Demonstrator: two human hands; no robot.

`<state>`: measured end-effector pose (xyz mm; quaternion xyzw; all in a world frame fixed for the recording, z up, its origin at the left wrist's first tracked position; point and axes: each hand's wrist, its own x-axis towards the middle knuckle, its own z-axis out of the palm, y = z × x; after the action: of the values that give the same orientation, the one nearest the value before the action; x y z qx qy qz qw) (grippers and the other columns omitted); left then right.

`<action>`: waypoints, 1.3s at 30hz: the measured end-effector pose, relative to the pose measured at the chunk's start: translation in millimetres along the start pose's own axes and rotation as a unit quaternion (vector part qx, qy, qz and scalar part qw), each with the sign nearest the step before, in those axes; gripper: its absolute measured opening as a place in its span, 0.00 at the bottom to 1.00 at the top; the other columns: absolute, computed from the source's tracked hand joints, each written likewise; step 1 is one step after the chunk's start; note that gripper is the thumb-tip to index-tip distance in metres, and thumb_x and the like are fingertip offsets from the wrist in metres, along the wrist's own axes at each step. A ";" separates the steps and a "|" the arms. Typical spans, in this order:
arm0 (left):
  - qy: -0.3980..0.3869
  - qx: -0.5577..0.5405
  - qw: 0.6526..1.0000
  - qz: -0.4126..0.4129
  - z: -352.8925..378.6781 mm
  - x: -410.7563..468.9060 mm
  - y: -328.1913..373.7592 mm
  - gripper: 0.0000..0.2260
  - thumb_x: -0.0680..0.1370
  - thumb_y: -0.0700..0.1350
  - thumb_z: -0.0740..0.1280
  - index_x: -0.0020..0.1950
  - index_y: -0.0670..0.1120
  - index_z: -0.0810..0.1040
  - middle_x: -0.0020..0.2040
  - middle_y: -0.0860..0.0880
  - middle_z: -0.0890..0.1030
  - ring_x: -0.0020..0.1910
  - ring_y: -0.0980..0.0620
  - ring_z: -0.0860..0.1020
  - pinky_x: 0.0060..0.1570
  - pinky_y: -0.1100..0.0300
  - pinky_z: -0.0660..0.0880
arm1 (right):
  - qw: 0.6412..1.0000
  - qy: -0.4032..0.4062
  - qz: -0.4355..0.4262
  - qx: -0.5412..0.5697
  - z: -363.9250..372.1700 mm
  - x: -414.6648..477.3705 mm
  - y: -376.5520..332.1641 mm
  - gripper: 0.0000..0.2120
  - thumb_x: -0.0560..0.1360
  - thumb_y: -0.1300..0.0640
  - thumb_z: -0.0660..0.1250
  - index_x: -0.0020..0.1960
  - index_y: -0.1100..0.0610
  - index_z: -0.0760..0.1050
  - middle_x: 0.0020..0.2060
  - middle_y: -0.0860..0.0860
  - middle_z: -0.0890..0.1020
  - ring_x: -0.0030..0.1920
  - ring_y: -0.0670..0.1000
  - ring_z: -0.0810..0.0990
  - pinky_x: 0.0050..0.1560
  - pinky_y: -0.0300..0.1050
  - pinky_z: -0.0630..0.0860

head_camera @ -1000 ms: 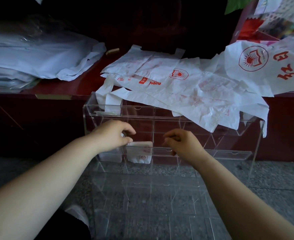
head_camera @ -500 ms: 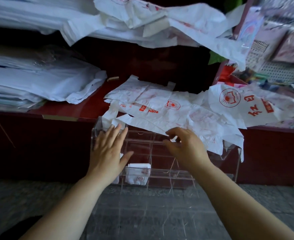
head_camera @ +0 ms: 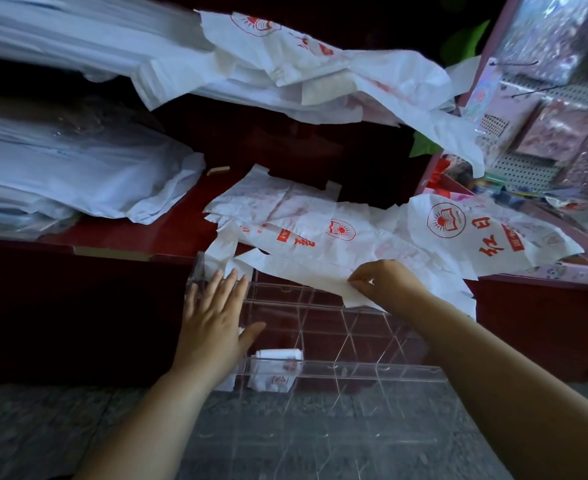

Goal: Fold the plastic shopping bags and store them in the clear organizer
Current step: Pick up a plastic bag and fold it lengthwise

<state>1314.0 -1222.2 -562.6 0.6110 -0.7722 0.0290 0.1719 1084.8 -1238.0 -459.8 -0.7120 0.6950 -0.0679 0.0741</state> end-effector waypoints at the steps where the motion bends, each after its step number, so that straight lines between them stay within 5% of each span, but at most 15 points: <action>1: 0.003 0.001 1.000 0.004 -0.7 0.0 -0.5 0.34 0.79 0.61 0.39 0.60 0.40 0.75 0.58 0.41 0.80 0.57 0.41 0.78 0.60 0.49 0.56 | 1.000 0.007 0.010 0.017 -2.3 -0.5 -1.1 0.12 0.78 0.58 0.60 0.57 0.57 0.78 0.56 0.52 0.80 0.57 0.53 0.76 0.52 0.41 0.70; 5: 0.026 0.004 1.000 0.017 -3.8 -2.1 -3.7 0.36 0.78 0.62 0.39 0.60 0.39 0.77 0.59 0.41 0.79 0.59 0.42 0.76 0.64 0.46 0.64 | 0.995 0.089 0.031 0.037 -5.5 -2.9 -3.4 0.11 0.78 0.59 0.59 0.55 0.58 0.78 0.51 0.55 0.82 0.51 0.56 0.78 0.46 0.44 0.71; 8: 0.020 -0.035 0.999 0.026 -4.9 -3.0 -3.4 0.40 0.75 0.67 0.38 0.65 0.39 0.73 0.66 0.40 0.73 0.67 0.45 0.64 0.62 0.43 0.58 | 0.972 0.225 0.008 0.064 -6.1 -7.5 -4.1 0.12 0.79 0.59 0.58 0.55 0.60 0.78 0.49 0.57 0.82 0.48 0.58 0.78 0.40 0.44 0.68; 11: 0.021 -0.087 0.996 0.014 -5.0 -3.9 -2.6 0.53 0.62 0.75 0.27 0.74 0.44 0.58 0.75 0.46 0.55 0.71 0.53 0.44 0.69 0.52 0.42 | 0.921 0.363 -0.025 0.138 -8.7 -14.1 -5.7 0.11 0.78 0.60 0.60 0.53 0.63 0.78 0.46 0.59 0.82 0.45 0.59 0.79 0.38 0.44 0.69; 14: 0.012 -0.176 0.984 -0.020 -15.5 -6.5 6.5 0.46 0.64 0.71 0.40 0.75 0.45 0.55 0.76 0.47 0.54 0.75 0.50 0.49 0.72 0.53 0.44 | 0.855 0.478 -0.128 0.155 -8.8 -31.6 -6.1 0.11 0.75 0.61 0.61 0.48 0.66 0.79 0.40 0.58 0.83 0.41 0.51 0.79 0.40 0.36 0.70; 18: 0.066 -0.458 0.878 -0.122 -36.1 -16.5 22.4 0.30 0.73 0.59 0.59 0.70 0.45 0.65 0.67 0.51 0.68 0.67 0.53 0.65 0.65 0.60 0.60 | 0.828 0.474 -0.273 0.124 25.3 -75.2 8.4 0.07 0.78 0.58 0.59 0.49 0.58 0.74 0.43 0.51 0.80 0.49 0.47 0.77 0.54 0.33 0.69; 21: -0.049 -0.644 0.737 -0.200 -43.5 -23.7 30.4 0.26 0.69 0.67 0.61 0.61 0.53 0.71 0.54 0.56 0.77 0.52 0.57 0.76 0.52 0.59 0.71 | 0.854 0.390 -0.328 0.102 68.4 -103.6 22.6 0.07 0.79 0.56 0.57 0.49 0.55 0.73 0.44 0.50 0.83 0.53 0.48 0.77 0.60 0.38 0.69; 23: -0.119 -0.716 0.647 -0.235 -38.1 -27.5 34.7 0.18 0.71 0.64 0.58 0.52 0.53 0.74 0.42 0.57 0.83 0.43 0.57 0.80 0.44 0.56 0.75 | 0.868 0.350 -0.343 0.082 94.3 -113.3 28.7 0.06 0.79 0.56 0.57 0.48 0.52 0.73 0.45 0.48 0.84 0.54 0.48 0.77 0.60 0.41 0.70; 27: -0.114 -0.734 0.612 -0.273 -24.4 -34.2 49.2 0.04 0.77 0.47 0.62 0.47 0.49 0.76 0.36 0.53 0.84 0.39 0.52 0.81 0.40 0.55 0.75 | 0.884 0.287 -0.366 0.057 123.7 -116.6 28.9 0.11 0.80 0.52 0.55 0.45 0.52 0.75 0.44 0.45 0.84 0.53 0.48 0.76 0.57 0.42 0.69; 29: -0.081 -0.727 0.611 -0.301 -21.3 -33.7 53.5 0.06 0.78 0.40 0.61 0.44 0.48 0.75 0.37 0.50 0.82 0.39 0.51 0.78 0.37 0.56 0.73 | 0.898 0.241 -0.362 0.059 128.1 -116.0 25.5 0.14 0.80 0.49 0.53 0.46 0.51 0.76 0.46 0.45 0.83 0.55 0.48 0.75 0.57 0.42 0.68; 31: -0.052 -0.732 0.599 -0.322 -18.9 -30.4 55.1 0.09 0.79 0.36 0.60 0.43 0.46 0.75 0.40 0.49 0.79 0.39 0.51 0.77 0.37 0.57 0.71 | 0.915 0.230 -0.324 0.071 126.2 -117.5 29.2 0.14 0.79 0.44 0.53 0.50 0.48 0.74 0.50 0.45 0.82 0.57 0.47 0.73 0.58 0.38 0.65; 33: -0.033 -0.748 0.577 -0.326 -16.8 -27.4 52.3 0.09 0.79 0.36 0.58 0.43 0.46 0.75 0.40 0.49 0.80 0.39 0.52 0.78 0.37 0.58 0.73 | 0.925 0.277 -0.198 0.171 119.4 -118.6 36.6 0.08 0.76 0.44 0.59 0.50 0.46 0.71 0.50 0.42 0.78 0.55 0.45 0.72 0.57 0.30 0.64; 36: -0.025 -0.768 0.554 -0.321 -17.2 -26.1 41.7 0.09 0.79 0.37 0.58 0.45 0.47 0.75 0.33 0.54 0.83 0.32 0.58 0.81 0.29 0.65 0.77 | 0.857 0.255 0.122 0.431 108.8 -120.0 47.6 0.05 0.74 0.57 0.66 0.46 0.50 0.71 0.45 0.48 0.76 0.46 0.49 0.75 0.43 0.31 0.68; 39: -0.034 -0.775 0.548 -0.313 -16.4 -26.6 36.5 0.09 0.79 0.38 0.58 0.46 0.48 0.76 0.35 0.54 0.83 0.32 0.59 0.81 0.32 0.64 0.78 | 0.805 0.168 0.253 0.510 110.7 -116.8 64.4 0.11 0.74 0.59 0.66 0.54 0.61 0.71 0.40 0.50 0.75 0.41 0.48 0.74 0.43 0.41 0.71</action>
<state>1288.1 -1184.0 -549.1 0.4441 -0.2597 -0.6572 0.5508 1041.0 -1121.5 -580.4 -0.3484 0.7172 -0.5101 0.3226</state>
